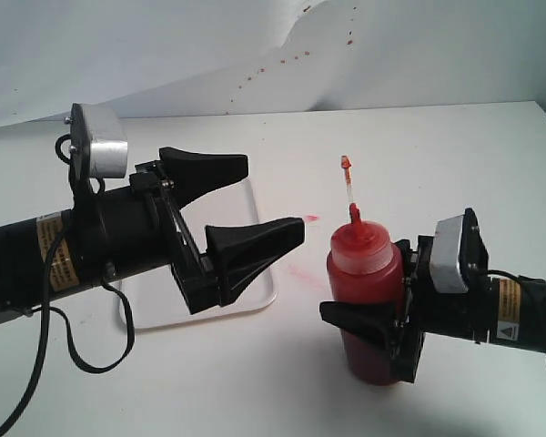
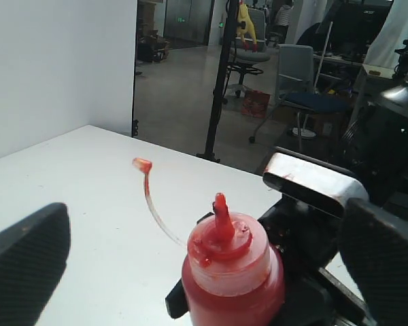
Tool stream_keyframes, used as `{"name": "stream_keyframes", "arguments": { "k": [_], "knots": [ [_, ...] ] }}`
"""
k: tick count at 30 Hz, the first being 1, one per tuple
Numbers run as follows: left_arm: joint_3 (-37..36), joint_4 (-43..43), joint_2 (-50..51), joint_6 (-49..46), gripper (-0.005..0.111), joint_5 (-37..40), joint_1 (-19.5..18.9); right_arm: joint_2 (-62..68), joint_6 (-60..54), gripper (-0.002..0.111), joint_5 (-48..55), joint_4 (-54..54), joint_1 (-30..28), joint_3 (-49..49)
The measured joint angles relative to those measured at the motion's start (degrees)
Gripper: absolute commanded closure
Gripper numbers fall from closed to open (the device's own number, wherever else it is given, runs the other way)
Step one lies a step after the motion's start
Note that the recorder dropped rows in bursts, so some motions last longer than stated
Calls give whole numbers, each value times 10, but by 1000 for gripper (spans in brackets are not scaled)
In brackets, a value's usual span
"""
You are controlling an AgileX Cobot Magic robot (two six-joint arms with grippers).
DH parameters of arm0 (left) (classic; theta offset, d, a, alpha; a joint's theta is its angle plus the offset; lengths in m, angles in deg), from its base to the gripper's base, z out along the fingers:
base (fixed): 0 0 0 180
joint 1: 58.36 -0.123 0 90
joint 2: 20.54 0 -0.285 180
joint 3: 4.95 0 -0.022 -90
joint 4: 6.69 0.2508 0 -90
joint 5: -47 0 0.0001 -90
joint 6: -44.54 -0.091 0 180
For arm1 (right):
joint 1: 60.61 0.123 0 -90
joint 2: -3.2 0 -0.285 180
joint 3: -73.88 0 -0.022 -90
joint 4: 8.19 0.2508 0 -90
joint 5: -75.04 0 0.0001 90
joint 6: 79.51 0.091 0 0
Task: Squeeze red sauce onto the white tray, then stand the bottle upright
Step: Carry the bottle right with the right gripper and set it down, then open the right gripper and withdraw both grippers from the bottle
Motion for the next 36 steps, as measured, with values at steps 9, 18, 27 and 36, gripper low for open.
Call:
{"name": "stream_keyframes", "arguments": {
  "k": [9,18,27,36],
  "knots": [
    [0,-1,0,0,3,-1,0,12,-53,108,-14,-5,2,7],
    [0,-1,0,0,3,-1,0,12,-58,90,-15,-9,2,7],
    [0,-1,0,0,3,-1,0,14,-58,8,-5,-9,2,7],
    [0,-1,0,0,3,-1,0,18,-37,4,3,5,2,7]
  ]
}}
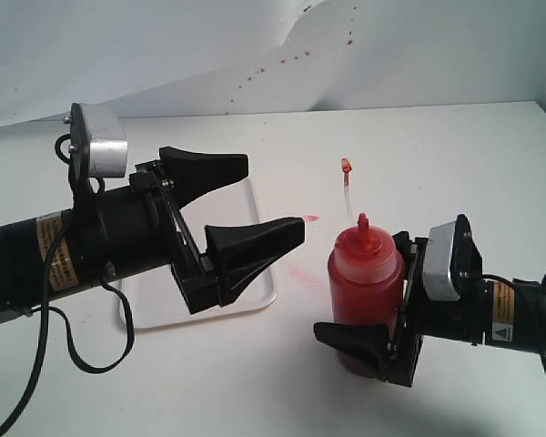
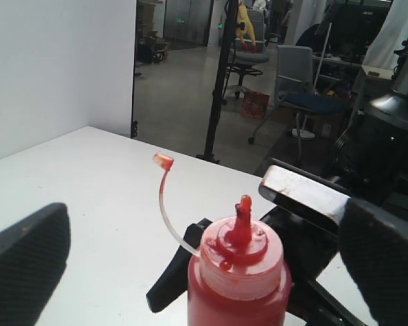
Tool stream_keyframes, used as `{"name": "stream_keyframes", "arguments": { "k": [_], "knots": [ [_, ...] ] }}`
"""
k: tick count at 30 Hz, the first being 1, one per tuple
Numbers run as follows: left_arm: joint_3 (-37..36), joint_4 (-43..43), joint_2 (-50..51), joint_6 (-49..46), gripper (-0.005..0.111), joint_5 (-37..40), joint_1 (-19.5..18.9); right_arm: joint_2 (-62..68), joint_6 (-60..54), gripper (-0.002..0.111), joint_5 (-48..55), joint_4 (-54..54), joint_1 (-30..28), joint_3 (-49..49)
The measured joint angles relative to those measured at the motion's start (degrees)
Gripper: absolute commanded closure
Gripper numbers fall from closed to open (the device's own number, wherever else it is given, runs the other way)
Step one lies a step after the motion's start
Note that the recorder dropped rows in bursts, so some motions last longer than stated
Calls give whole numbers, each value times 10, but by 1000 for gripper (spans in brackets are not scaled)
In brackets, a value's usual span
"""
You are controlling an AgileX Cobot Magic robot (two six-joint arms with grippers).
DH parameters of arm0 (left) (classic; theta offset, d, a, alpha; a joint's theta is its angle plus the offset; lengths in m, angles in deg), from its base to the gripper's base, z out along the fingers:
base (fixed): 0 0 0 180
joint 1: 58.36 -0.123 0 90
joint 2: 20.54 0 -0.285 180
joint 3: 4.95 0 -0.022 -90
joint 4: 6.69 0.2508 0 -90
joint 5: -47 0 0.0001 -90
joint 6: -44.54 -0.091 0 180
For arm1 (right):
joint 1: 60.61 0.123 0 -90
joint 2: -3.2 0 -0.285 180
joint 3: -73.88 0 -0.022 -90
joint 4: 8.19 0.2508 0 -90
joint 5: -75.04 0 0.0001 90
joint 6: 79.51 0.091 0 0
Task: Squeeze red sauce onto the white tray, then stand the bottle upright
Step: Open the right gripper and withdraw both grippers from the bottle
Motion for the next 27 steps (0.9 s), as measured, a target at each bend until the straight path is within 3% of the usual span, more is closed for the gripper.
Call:
{"name": "stream_keyframes", "arguments": {
  "k": [7,17,27],
  "knots": [
    [0,0,0,0,3,0,0,-10,10,4,4,-28,0,0],
    [0,0,0,0,3,0,0,-134,78,4,5,-47,0,-1],
    [0,-5,0,0,3,0,0,-242,125,4,5,28,0,-1]
  ]
}}
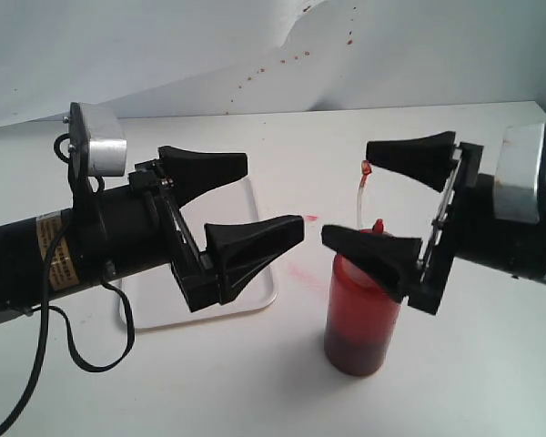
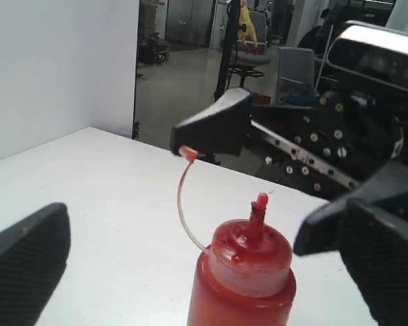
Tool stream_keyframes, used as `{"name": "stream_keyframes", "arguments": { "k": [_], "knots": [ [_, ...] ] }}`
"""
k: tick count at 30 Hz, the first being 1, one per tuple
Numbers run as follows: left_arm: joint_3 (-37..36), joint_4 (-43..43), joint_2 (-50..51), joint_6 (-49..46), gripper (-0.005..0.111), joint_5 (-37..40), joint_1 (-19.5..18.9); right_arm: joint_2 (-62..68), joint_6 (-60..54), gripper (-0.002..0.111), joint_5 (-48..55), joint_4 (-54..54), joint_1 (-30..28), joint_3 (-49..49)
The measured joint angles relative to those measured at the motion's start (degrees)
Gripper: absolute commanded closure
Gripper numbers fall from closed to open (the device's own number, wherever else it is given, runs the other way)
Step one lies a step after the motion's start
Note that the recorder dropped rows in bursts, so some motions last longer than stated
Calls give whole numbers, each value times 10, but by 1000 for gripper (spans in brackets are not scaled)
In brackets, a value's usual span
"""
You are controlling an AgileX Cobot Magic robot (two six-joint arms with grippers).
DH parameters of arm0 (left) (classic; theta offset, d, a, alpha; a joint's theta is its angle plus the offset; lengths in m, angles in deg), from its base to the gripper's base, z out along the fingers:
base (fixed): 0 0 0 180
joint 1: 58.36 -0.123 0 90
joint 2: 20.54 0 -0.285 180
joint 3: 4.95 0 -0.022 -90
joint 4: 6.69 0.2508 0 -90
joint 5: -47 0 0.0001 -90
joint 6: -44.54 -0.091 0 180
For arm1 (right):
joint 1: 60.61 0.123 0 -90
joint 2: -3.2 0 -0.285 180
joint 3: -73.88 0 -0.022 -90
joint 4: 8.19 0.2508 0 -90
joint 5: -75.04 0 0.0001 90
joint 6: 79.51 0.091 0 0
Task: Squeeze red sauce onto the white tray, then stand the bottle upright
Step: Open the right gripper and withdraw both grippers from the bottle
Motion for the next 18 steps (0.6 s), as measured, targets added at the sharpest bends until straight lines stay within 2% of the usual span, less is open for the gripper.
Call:
{"name": "stream_keyframes", "arguments": {
  "k": [6,9,11,12,13,14,15,16,17,18],
  "knots": [
    [0,-16,0,0,3,-2,0,-56,32,4,0,83,0,0],
    [1,-35,0,0,3,-23,0,-108,83,11,0,135,0,0],
    [3,-40,-5,0,3,-24,0,-142,95,21,0,160,0,0],
    [3,-41,-12,0,10,-25,0,-160,97,37,0,175,0,0],
    [3,-42,-29,0,17,-25,0,-192,99,49,0,203,0,0],
    [3,-43,-41,0,42,-23,0,-209,97,74,0,219,0,0],
    [3,-43,-70,0,55,-6,0,-242,76,87,0,249,0,0],
    [3,-43,-85,0,93,7,0,-254,63,108,2,259,0,0],
    [3,-43,-125,0,106,56,0,-284,17,108,25,276,0,0],
    [3,-43,-157,0,107,103,0,-304,-9,108,54,290,0,0]
  ]
}}
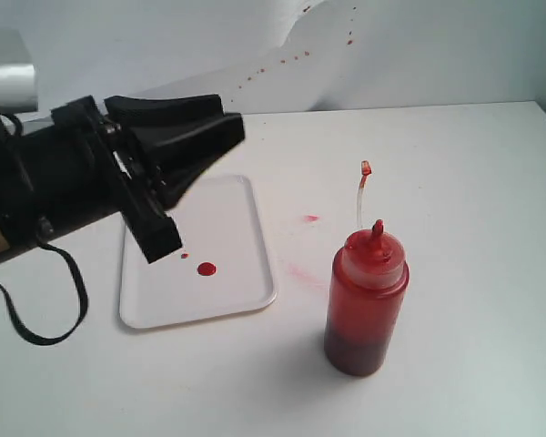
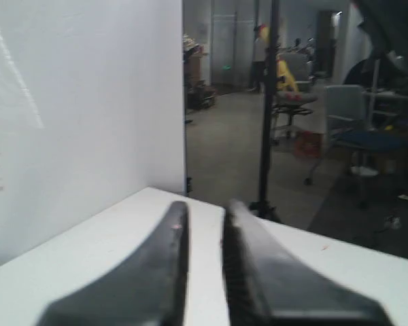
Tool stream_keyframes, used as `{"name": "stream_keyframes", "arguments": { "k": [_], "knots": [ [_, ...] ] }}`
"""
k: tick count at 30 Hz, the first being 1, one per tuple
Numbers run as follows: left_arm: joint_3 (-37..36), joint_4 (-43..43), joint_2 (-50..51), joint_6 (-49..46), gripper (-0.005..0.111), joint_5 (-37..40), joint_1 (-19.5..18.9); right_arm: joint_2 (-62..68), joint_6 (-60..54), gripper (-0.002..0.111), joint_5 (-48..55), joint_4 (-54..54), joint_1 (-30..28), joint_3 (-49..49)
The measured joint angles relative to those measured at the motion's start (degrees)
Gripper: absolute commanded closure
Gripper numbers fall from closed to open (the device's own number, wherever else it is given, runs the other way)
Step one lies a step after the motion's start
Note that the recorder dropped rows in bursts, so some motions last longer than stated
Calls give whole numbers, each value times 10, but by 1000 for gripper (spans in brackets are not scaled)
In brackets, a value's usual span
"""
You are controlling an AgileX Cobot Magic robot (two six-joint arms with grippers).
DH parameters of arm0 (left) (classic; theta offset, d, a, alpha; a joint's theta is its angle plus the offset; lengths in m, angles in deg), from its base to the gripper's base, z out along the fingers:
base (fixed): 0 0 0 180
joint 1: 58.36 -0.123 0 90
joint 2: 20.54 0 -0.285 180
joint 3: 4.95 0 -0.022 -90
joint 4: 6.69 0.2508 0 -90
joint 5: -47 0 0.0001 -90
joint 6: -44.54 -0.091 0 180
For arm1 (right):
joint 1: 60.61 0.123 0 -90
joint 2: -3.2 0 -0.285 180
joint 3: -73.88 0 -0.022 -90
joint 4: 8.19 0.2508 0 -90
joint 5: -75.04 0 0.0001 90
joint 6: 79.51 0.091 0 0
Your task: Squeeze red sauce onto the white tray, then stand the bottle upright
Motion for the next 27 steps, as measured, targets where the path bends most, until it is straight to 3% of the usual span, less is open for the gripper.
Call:
{"name": "stream_keyframes", "arguments": {
  "k": [5,9,17,18,20,23,26,27],
  "knots": [
    [0,-23,-162,-1,107,230,0,-46,-32,108,210,216,0,0],
    [0,-27,-256,-1,107,257,0,-47,-34,108,297,343,0,0],
    [0,-27,-376,-15,107,262,0,-47,-34,108,312,374,0,0],
    [0,-27,-385,-19,107,272,0,-47,-34,108,313,374,0,0],
    [-5,-50,-428,7,107,375,-2,-47,-34,108,313,374,0,0],
    [-50,-123,-496,58,107,491,-60,-47,-34,108,313,374,0,0],
    [-136,-218,-598,73,107,547,-185,-47,-34,108,313,374,0,0],
    [-151,-227,-615,75,107,548,-203,-47,-34,108,313,374,0,0]
  ]
}}
